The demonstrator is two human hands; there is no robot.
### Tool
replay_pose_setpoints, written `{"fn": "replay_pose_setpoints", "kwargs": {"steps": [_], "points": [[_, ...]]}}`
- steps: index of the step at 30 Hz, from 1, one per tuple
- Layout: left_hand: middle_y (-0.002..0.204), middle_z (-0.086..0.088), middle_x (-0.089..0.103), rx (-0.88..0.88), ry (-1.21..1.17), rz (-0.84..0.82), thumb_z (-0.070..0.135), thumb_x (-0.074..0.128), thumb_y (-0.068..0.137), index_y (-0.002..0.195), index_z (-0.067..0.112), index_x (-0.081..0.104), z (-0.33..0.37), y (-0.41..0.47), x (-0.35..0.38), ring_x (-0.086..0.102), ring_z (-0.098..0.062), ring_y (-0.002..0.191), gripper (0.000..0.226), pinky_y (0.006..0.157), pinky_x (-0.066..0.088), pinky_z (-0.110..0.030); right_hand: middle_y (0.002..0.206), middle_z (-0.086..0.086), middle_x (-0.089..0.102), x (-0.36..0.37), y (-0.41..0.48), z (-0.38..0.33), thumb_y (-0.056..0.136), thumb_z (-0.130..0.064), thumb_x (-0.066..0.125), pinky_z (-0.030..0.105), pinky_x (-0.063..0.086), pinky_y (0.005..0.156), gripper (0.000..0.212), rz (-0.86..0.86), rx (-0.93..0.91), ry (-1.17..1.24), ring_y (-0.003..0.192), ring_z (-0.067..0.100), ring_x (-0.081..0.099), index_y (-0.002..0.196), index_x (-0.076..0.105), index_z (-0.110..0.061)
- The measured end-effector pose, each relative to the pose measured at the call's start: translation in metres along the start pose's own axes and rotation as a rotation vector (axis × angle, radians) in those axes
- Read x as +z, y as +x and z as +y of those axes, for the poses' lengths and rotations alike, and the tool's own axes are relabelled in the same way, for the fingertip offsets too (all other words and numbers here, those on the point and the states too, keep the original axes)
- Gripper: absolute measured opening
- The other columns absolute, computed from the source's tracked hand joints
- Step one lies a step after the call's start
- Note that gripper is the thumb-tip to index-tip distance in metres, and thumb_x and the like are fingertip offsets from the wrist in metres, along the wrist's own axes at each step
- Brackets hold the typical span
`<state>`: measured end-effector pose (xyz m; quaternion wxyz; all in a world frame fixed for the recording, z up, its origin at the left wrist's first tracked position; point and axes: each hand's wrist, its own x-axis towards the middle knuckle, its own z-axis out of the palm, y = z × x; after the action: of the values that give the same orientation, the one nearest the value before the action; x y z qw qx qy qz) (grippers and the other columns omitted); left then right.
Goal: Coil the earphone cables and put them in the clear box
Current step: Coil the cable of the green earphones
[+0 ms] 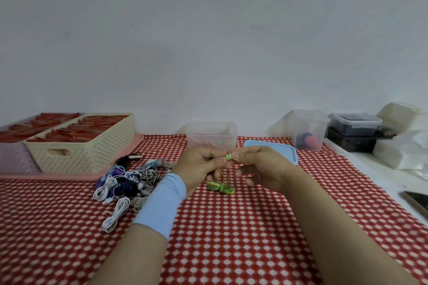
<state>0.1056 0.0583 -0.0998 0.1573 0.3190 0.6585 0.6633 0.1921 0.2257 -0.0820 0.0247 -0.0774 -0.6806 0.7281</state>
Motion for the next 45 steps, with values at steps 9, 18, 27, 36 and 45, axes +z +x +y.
{"fn": "replay_pose_setpoints", "kwargs": {"steps": [9, 18, 27, 36, 45], "points": [[0.082, -0.006, 0.074, -0.029, 0.005, 0.011, 0.007, 0.067, 0.090, 0.107, 0.004, 0.069, 0.0005, 0.0006, -0.0054, 0.057, -0.010, 0.053, 0.018, 0.044, 0.041, -0.017, 0.091, 0.009, 0.076, 0.0023, -0.0050, -0.0028, 0.094, -0.012, 0.067, 0.029, 0.050, 0.048, 0.015, 0.034, -0.177, -0.108, 0.063, 0.021, 0.064, 0.106, 0.075, -0.014], [0.085, -0.011, 0.073, -0.040, -0.019, 0.007, 0.007, 0.067, 0.090, 0.106, 0.007, 0.072, -0.0037, 0.0009, -0.0042, 0.056, -0.010, 0.056, 0.017, 0.046, 0.043, -0.017, 0.093, 0.012, 0.076, 0.0009, -0.0037, 0.0018, 0.095, -0.013, 0.065, 0.031, 0.051, 0.051, 0.016, -0.013, -0.201, -0.132, 0.067, 0.017, 0.066, 0.100, 0.080, -0.013], [0.080, -0.007, 0.074, -0.052, 0.021, 0.014, 0.005, 0.067, 0.089, 0.107, 0.002, 0.070, -0.0022, -0.0004, 0.0001, 0.058, -0.008, 0.053, 0.018, 0.047, 0.045, -0.017, 0.097, 0.013, 0.076, -0.0032, -0.0031, 0.0024, 0.093, -0.013, 0.066, 0.028, 0.054, 0.049, 0.016, -0.009, -0.106, -0.128, 0.071, 0.017, 0.068, 0.103, 0.079, -0.011], [0.083, -0.006, 0.076, -0.049, 0.056, 0.108, 0.008, 0.068, 0.089, 0.102, 0.006, 0.071, -0.0004, 0.0032, 0.0024, 0.061, -0.013, 0.055, 0.013, 0.048, 0.048, -0.021, 0.083, 0.012, 0.075, 0.0063, -0.0003, 0.0028, 0.093, -0.008, 0.068, 0.029, 0.055, 0.047, 0.010, 0.146, -0.256, -0.144, 0.060, 0.018, 0.067, 0.099, 0.076, -0.007], [0.081, -0.005, 0.076, -0.035, 0.186, 0.085, 0.007, 0.070, 0.088, 0.096, 0.011, 0.072, 0.0025, 0.0006, 0.0014, 0.064, -0.014, 0.055, 0.009, 0.049, 0.052, -0.023, 0.073, 0.009, 0.074, 0.0040, 0.0012, 0.0058, 0.086, -0.007, 0.077, 0.029, 0.056, 0.048, 0.011, 0.183, -0.295, -0.321, 0.058, 0.019, 0.066, 0.096, 0.077, -0.011]]}}
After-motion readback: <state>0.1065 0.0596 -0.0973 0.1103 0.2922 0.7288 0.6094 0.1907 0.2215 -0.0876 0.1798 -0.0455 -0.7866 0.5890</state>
